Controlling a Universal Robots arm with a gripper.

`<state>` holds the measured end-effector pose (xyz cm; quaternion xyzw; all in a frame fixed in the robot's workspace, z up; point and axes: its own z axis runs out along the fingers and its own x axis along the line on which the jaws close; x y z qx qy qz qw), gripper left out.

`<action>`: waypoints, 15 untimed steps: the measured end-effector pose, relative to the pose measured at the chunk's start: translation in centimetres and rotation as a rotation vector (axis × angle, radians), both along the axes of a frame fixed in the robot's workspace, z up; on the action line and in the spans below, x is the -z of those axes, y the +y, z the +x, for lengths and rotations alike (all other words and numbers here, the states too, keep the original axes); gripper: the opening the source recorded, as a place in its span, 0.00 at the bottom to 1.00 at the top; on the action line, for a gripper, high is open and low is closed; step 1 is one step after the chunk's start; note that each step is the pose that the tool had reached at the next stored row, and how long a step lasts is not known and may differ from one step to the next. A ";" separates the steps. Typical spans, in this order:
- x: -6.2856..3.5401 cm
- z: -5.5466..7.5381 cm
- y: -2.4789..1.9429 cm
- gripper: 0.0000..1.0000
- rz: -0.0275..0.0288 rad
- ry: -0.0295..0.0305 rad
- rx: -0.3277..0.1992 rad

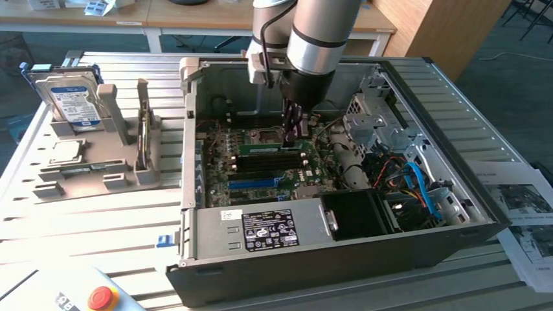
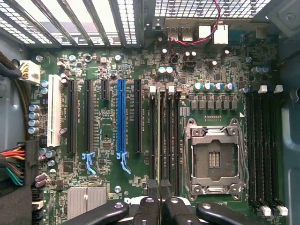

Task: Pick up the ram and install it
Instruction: 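Insert the ram into the slot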

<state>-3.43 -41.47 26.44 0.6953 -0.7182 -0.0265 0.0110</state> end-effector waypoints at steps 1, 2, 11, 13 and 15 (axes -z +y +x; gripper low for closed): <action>0.02 0.0 0.00 0.12 0.0000 0.0000 0.000; 0.10 0.0 0.00 0.12 0.0001 -0.0005 0.000; 0.69 0.0 -0.03 0.12 0.0000 -0.0021 0.000; 0.69 0.0 -0.03 0.12 -0.0001 -0.0021 0.000; 0.69 0.0 -0.03 0.12 -0.0001 -0.0021 0.000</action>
